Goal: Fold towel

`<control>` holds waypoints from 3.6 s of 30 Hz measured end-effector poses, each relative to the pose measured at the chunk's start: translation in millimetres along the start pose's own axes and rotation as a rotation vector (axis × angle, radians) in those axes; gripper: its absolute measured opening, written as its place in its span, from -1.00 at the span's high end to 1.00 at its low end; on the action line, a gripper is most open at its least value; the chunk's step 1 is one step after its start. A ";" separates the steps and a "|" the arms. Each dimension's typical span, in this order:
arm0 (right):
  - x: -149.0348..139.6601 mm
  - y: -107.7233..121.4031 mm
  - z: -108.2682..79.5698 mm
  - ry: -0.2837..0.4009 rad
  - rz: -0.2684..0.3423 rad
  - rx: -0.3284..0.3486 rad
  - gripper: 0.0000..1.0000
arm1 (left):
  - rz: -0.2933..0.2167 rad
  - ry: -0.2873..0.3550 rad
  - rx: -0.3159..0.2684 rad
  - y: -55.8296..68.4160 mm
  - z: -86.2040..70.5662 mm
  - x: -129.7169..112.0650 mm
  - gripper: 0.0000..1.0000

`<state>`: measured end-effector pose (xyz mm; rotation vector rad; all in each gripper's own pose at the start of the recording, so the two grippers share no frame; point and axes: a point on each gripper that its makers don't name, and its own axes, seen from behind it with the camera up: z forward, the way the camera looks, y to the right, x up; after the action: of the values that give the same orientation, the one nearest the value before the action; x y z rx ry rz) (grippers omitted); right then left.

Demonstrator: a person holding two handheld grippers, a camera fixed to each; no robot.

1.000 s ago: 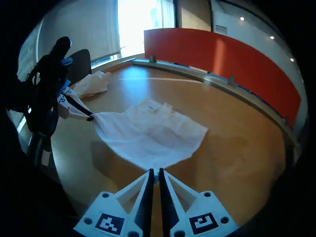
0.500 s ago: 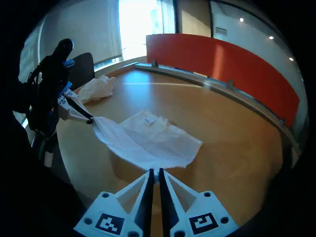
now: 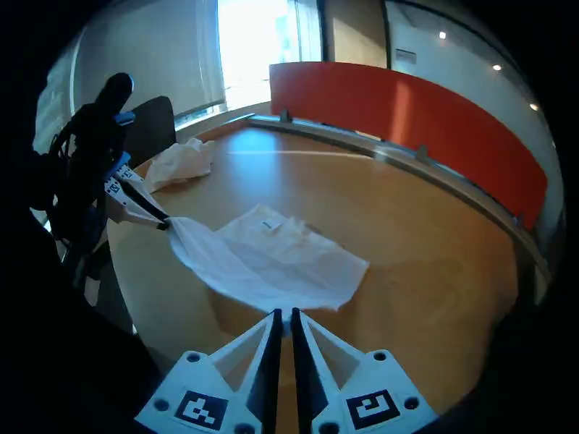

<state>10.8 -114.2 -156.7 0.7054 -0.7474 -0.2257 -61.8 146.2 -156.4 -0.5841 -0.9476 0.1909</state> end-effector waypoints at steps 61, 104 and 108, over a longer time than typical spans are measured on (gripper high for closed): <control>15.6 112.0 130.3 -0.078 0.060 -0.119 0.79 | -0.032 -0.004 0.152 -94.2 135.0 78.2 0.57; -9.2 109.2 95.2 -0.057 0.097 -0.205 -0.84 | -0.093 0.016 0.214 -96.0 102.1 42.7 -0.86; -16.4 104.2 87.3 -0.058 0.111 -0.208 -0.84 | -0.102 0.011 0.216 -89.6 96.4 29.9 -0.87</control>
<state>-66.9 -73.2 -51.6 0.4605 -0.8033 -0.2197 -131.0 121.0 -43.4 -0.3367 -0.9293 0.1957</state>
